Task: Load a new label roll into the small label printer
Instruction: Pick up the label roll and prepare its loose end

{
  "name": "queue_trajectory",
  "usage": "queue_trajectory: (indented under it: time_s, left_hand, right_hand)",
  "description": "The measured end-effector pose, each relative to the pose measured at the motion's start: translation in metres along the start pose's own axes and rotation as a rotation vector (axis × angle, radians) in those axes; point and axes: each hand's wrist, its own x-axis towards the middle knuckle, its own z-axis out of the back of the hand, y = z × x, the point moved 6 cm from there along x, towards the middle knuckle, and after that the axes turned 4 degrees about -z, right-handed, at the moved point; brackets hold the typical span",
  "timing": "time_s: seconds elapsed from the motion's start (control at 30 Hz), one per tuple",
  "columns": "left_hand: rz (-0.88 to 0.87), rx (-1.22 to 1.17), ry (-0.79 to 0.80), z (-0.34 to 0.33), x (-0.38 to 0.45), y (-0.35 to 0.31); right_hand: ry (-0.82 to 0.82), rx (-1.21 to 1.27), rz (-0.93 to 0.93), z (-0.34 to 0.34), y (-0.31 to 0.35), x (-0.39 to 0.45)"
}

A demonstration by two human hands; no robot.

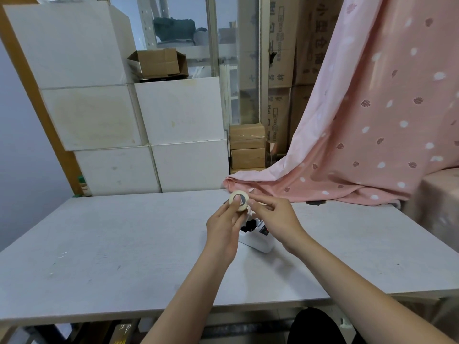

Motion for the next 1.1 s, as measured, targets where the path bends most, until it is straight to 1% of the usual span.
queue_trajectory:
  time_s: [0.27, 0.53, 0.63, 0.8, 0.93, 1.1]
  left_hand:
    - [0.077, -0.082, -0.086, 0.0, 0.003, 0.016]
    - [0.163, -0.043, -0.152, -0.001, -0.003, 0.036]
    - [0.203, -0.079, -0.133, -0.004, -0.006, 0.043]
    - [0.269, -0.157, -0.159, -0.009, -0.011, 0.052]
    - [0.299, -0.158, -0.147, -0.009, -0.01, 0.054]
    - [0.273, -0.114, -0.057, 0.0, -0.007, 0.044]
  right_hand:
    - [-0.029, -0.024, 0.03, -0.01, -0.008, -0.006]
    - [-0.153, 0.138, -0.031, -0.012, -0.025, -0.013]
    - [-0.166, 0.155, -0.05, -0.014, -0.03, -0.015]
    - [-0.217, 0.14, -0.058, -0.012, -0.036, -0.016]
    - [-0.217, 0.141, -0.07, -0.01, -0.041, -0.015]
    - [-0.197, 0.065, -0.079, 0.004, -0.038, -0.009]
